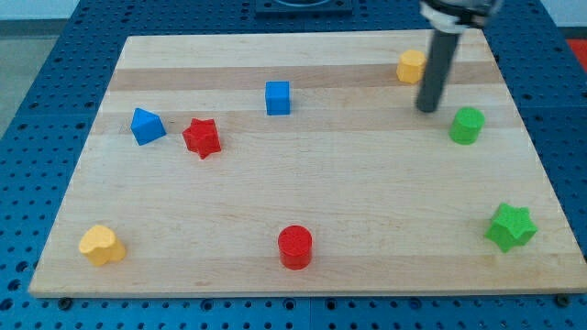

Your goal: Push the hexagon closer to the cube

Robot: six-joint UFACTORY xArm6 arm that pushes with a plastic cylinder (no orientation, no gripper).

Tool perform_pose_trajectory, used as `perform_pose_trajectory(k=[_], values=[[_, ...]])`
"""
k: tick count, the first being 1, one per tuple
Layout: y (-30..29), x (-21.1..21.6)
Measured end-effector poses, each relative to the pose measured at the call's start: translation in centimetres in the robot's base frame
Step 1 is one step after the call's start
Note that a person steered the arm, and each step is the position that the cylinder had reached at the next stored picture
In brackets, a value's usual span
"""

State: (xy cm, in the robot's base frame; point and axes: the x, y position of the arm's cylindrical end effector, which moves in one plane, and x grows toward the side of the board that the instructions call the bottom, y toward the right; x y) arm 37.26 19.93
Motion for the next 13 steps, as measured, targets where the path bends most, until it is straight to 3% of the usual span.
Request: perform_pose_trajectory(k=[1,2,4,6,7,8,11,13], values=[[4.6,-0.9],[2.9,-3.9],[-1.2,-5.9],[3.9,-9.5],[0.7,-10.6],[-3.6,-10.0],[-11.0,-1.0],[-10.7,1.0]])
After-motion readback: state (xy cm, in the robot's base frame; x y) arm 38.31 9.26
